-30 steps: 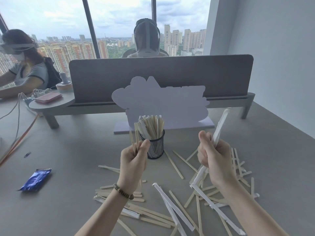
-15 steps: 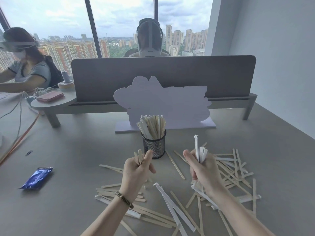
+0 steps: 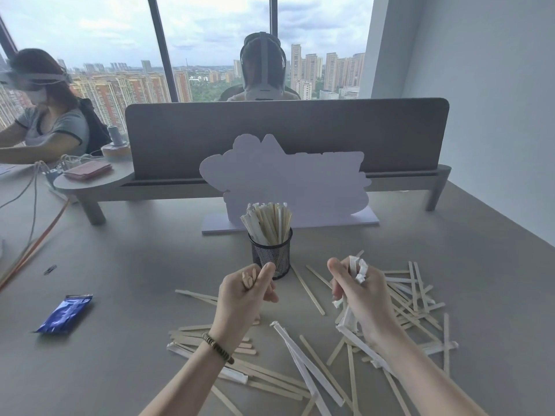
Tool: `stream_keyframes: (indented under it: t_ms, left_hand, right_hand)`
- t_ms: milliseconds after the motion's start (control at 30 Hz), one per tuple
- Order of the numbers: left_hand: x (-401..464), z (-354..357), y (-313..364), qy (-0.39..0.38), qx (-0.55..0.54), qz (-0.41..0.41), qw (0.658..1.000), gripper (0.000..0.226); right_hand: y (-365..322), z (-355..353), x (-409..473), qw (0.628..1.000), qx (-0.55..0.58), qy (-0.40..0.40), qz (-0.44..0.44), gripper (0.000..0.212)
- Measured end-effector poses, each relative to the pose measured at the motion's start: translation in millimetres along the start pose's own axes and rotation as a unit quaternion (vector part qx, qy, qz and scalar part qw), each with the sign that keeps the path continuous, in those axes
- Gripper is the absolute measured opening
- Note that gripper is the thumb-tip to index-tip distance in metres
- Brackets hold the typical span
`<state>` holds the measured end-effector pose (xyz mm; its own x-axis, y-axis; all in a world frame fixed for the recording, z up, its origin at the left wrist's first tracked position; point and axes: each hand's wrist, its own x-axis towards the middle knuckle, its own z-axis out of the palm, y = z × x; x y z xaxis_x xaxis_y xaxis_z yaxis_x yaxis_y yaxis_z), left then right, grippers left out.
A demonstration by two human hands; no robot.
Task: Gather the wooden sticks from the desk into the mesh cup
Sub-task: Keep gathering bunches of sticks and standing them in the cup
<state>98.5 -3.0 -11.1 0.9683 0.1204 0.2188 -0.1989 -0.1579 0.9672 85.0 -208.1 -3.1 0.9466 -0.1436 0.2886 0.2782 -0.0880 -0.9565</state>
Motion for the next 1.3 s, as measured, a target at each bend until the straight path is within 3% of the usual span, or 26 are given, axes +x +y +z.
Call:
stream_keyframes:
  t_ms: [333, 467, 633, 700, 800, 900, 1000, 1133, 1300]
  left_hand:
    - [1.1, -0.3, -9.9, -0.062, 0.035, -0.005, 0.997, 0.040]
    - [2.2, -6.4, 0.4, -0.093, 0.056, 0.023, 0.994, 0.037]
    - [2.4, -15.4, 14.4, -0.083, 0.191, 0.106, 0.972, 0.028]
    - [3.0, -19.8, 18.1, -0.116, 0.258, 0.114, 0.952, 0.022]
    - [5.9, -31.4, 21.0, -0.201, 0.392, 0.109, 0.891, 0.028]
    - [5.9, -41.2, 20.2, -0.281, 0.509, 0.066, 0.811, 0.074]
    - [-0.2, -45.3, 17.2, -0.318, 0.546, 0.027, 0.775, 0.099]
    - [-7.9, -50.1, 14.5, -0.357, 0.578, 0.025, 0.733, 0.090]
    - [-11.9, -54.2, 11.7, -0.416, 0.577, 0.041, 0.702, 0.087]
  right_hand:
    - [2.7, 0.1, 3.5, 0.996, 0.005, 0.001, 0.086, 0.047]
    - [-7.7, -6.9, 7.2, 0.996, 0.022, 0.021, 0.087, 0.054]
    - [-17.6, -17.7, 13.7, 0.994, 0.045, -0.003, 0.099, 0.029]
    - [-16.1, -22.2, 14.6, 0.993, -0.014, -0.036, 0.115, 0.027]
    - [-16.0, -29.6, 15.7, 0.978, -0.152, -0.090, 0.107, 0.028]
    - [-23.3, -37.0, 12.7, 0.926, -0.314, -0.192, 0.088, 0.040]
    - [-29.0, -42.3, 6.4, 0.856, -0.428, -0.279, 0.080, 0.067]
    - [-27.3, -50.1, 0.6, 0.796, -0.485, -0.351, 0.089, 0.105]
    - [-22.4, -59.7, -3.3, 0.759, -0.497, -0.408, 0.100, 0.112]
